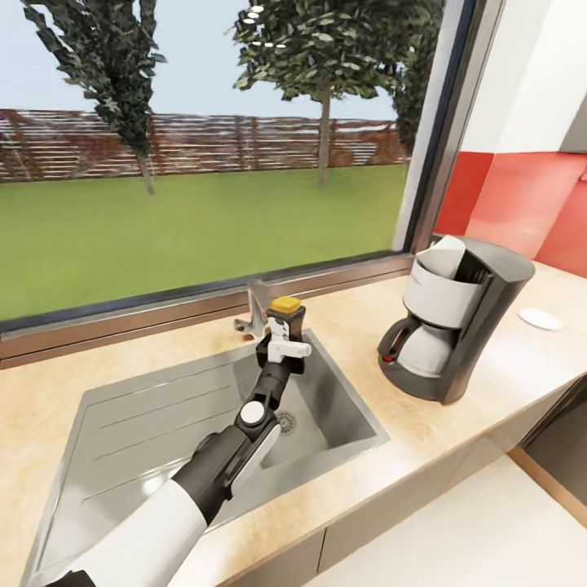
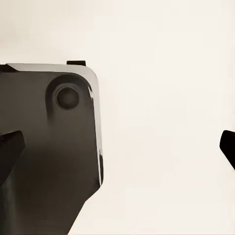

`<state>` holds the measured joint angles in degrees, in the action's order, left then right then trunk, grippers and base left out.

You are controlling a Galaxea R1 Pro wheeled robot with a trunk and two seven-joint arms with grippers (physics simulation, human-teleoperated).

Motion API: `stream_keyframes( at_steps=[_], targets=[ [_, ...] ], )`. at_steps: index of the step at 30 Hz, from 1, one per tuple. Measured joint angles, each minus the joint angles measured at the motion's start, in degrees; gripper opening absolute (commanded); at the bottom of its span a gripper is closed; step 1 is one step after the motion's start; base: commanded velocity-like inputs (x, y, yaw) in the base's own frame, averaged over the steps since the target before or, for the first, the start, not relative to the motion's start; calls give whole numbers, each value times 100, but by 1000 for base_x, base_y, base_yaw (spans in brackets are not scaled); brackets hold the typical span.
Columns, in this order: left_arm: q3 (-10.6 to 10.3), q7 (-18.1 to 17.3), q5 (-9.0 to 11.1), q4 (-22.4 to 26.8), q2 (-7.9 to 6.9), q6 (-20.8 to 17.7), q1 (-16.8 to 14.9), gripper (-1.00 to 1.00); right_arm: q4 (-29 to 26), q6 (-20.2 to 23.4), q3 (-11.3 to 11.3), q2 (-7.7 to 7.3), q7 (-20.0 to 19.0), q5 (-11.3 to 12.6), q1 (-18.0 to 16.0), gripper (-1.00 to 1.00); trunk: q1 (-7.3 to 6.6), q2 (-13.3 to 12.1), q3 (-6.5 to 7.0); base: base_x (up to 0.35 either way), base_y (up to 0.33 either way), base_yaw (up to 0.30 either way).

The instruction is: Set up a coffee station on the kitchen countertop: keep the coffee maker on the countertop, move the bottle of coffee from the kitchen shelf to the counter next to the coffee maker, place a paper coffee filter on top of the coffee maker, put the saucer next to the coffee maker with the coffee cup on the saucer, and place the electric kettle next to the coffee maker.

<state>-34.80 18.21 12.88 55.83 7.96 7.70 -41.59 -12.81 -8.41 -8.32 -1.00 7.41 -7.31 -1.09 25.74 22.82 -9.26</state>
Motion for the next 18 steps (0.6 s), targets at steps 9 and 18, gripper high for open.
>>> stream_keyframes(
  at_steps=[9, 18],
  targets=[
    [160, 225, -9, 5, 0, 5, 3, -100, -9, 1, 0, 0, 0, -2, 1, 100, 1, 0, 0, 9, -167, 12],
    [279, 242, 30, 2, -3, 14, 2, -100, -9, 1, 0, 0, -3, -1, 1, 100, 1, -2, 0, 0, -270, 0]
  ],
)
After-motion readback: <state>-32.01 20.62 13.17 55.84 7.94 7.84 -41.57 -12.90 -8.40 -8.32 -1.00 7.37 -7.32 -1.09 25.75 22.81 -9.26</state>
